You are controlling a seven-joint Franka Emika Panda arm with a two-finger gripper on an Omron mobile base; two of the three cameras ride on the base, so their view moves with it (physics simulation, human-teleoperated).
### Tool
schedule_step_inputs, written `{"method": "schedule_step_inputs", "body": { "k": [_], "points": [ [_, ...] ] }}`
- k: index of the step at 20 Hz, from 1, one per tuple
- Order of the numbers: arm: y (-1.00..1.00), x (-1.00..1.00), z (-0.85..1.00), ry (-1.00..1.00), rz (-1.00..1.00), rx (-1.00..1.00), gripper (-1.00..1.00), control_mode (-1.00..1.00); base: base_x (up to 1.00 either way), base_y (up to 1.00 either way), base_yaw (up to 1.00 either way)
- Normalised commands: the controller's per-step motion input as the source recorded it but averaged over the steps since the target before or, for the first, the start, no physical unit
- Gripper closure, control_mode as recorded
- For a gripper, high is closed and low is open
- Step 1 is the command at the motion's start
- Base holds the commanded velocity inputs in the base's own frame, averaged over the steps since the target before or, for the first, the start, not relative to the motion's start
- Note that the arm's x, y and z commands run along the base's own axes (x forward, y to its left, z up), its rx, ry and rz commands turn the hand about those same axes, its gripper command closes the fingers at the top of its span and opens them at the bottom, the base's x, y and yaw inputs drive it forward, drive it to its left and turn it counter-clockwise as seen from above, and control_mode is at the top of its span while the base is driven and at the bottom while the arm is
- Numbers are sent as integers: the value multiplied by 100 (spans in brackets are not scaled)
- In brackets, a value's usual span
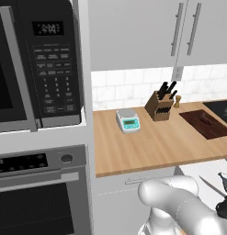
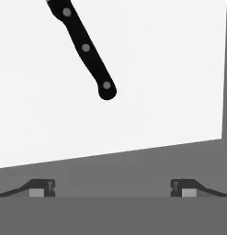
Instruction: Place the appropriate cutting tool for cutting the potato skin on the cutting board.
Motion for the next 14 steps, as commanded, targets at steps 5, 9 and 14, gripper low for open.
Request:
{"method": "schedule_step_inputs", "body": {
  "k": [5, 9, 14],
  "points": [
    [-36, 13, 34, -7, 0, 5, -100, -100, 0, 0, 0],
    [-61, 46, 42, -12, 0, 15, -100, -100, 0, 0, 0],
    [-56, 39, 22, -11, 0, 17, -100, -100, 0, 0, 0]
  ]
}}
